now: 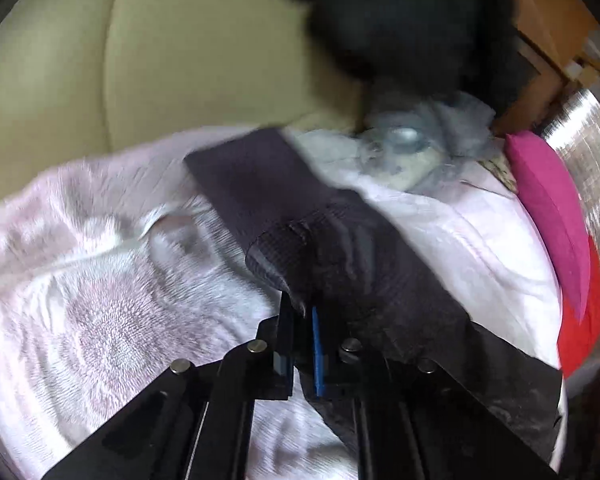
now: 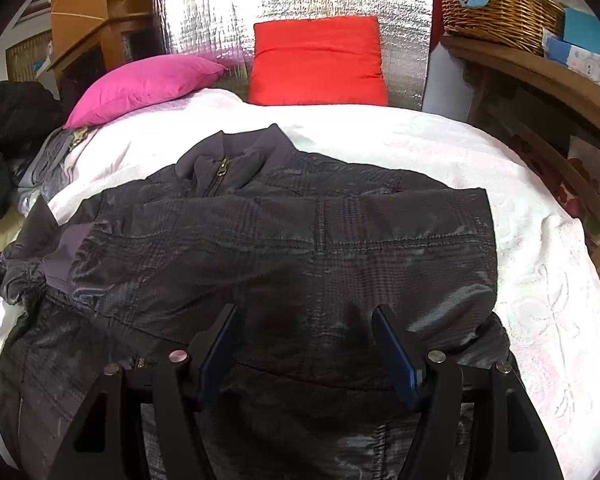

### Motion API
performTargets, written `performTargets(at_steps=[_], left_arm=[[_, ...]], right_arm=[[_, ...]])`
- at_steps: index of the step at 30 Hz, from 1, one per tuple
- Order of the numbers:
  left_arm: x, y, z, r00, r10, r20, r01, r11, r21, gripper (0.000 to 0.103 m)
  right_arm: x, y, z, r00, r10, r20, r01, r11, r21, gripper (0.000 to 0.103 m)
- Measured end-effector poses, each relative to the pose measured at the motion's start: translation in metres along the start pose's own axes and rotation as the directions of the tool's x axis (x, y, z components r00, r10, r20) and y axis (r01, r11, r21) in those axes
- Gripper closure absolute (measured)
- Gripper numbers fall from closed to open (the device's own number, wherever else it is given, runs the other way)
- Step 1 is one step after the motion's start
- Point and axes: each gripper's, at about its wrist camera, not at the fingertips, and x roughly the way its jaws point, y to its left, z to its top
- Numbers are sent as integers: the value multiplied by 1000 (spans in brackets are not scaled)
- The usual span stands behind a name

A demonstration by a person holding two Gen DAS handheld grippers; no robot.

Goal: Fold large clothes
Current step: 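Fold the held sleeve across the jacket body with the left gripper, release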

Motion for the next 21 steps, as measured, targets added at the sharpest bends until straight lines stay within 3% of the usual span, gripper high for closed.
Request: performTargets(at_steps=[3,7,11,14,18,21], left_arm=[[-36,-46,-8,996,-30,83,18,989,146,97],[-94,-113,-35,974,-163,154,104,937,333,98],[-142,-188,-92,944,-301,137,188,830,525,98],[-161,-232,-138,923,-378,77,249,736,629,98],[-168,-278,-197,905,-425,-33,321,629,708,98],[-167,-308,-247,887,-434,-159,395,535,747,98]], right_arm=[[-2,-5,1,1000,5,5,-5,1000,22,32],[-7,-12,3,1000,20,14,-20,998,59,32],[-12,-23,5,999,32,24,-34,995,98,32],[-15,-35,5,999,45,25,-48,989,143,32],[-17,-54,5,997,72,26,-76,973,216,32],[-16,-74,4,995,95,28,-99,952,291,32]])
